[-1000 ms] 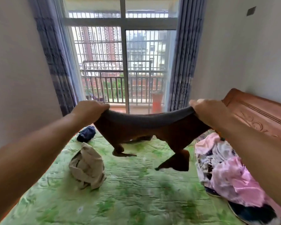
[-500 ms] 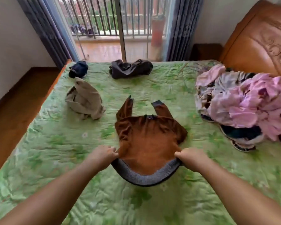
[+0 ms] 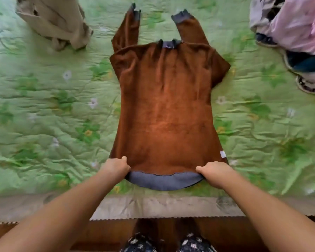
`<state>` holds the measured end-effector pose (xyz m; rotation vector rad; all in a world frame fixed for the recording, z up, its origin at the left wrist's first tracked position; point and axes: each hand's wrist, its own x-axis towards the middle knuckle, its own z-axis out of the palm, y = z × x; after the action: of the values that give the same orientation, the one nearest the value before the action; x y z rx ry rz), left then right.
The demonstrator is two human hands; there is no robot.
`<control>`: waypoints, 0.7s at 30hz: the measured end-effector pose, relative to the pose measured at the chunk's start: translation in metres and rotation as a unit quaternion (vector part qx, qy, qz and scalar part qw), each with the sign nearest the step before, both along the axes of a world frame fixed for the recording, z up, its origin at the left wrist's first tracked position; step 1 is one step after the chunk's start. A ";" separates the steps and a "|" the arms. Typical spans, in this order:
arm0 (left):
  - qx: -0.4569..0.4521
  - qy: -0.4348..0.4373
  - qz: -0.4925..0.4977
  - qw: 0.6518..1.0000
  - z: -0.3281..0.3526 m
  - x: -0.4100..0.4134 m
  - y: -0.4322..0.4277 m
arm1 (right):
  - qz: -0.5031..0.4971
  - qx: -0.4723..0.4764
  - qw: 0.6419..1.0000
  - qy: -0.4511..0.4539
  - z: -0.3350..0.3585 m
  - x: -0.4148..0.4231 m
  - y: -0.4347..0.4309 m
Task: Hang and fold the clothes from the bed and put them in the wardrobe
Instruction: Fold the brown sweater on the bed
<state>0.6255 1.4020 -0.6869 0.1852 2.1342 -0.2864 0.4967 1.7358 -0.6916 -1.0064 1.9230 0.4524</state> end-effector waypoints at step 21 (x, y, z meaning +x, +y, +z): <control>0.140 0.211 0.070 0.965 -0.083 -0.106 0.032 | -0.097 -0.152 0.963 0.200 -0.081 -0.079 -0.034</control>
<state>0.5196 1.4336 -0.7698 0.1434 2.5945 0.0720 0.4172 1.7021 -0.7725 -0.9551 2.4876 0.2649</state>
